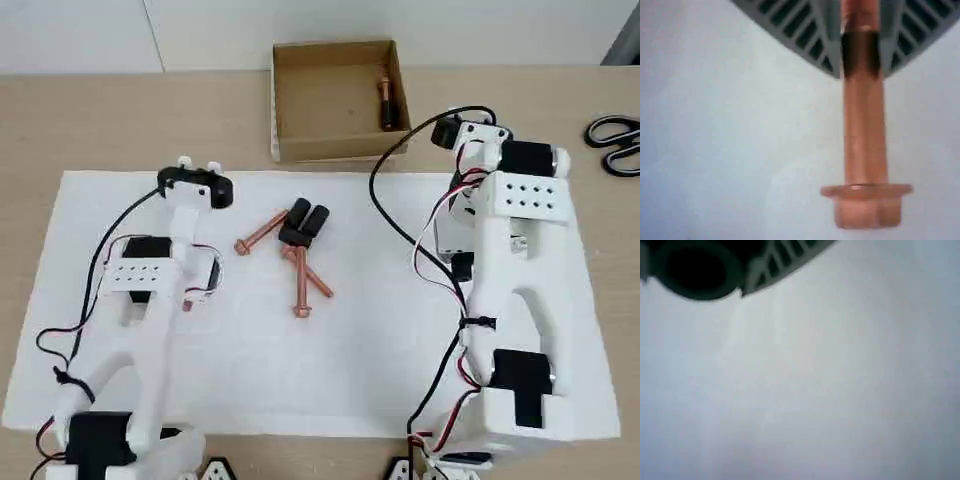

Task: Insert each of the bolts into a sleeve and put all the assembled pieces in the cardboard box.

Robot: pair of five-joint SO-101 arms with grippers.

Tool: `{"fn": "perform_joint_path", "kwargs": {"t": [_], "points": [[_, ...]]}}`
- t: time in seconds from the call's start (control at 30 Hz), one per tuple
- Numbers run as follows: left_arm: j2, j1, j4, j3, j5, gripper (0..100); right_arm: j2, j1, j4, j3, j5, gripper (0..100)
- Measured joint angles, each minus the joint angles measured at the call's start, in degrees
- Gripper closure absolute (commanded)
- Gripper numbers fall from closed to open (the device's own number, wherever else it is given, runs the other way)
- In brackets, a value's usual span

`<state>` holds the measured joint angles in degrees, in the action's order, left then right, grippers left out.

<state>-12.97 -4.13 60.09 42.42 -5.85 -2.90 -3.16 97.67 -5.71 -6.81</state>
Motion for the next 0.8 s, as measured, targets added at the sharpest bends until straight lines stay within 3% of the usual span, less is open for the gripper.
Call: {"fn": "perform_joint_path", "kwargs": {"t": [0.3, 0.8], "points": [[0.00, 0.00, 1.76, 1.23, 0.18, 86, 0.00, -0.18, 0.00, 0.00, 0.09, 99.3], [-0.44, 0.35, 1.76, 1.14, 0.35, 86, 0.00, -0.18, 0.00, 0.00, 0.09, 99.3]]}}
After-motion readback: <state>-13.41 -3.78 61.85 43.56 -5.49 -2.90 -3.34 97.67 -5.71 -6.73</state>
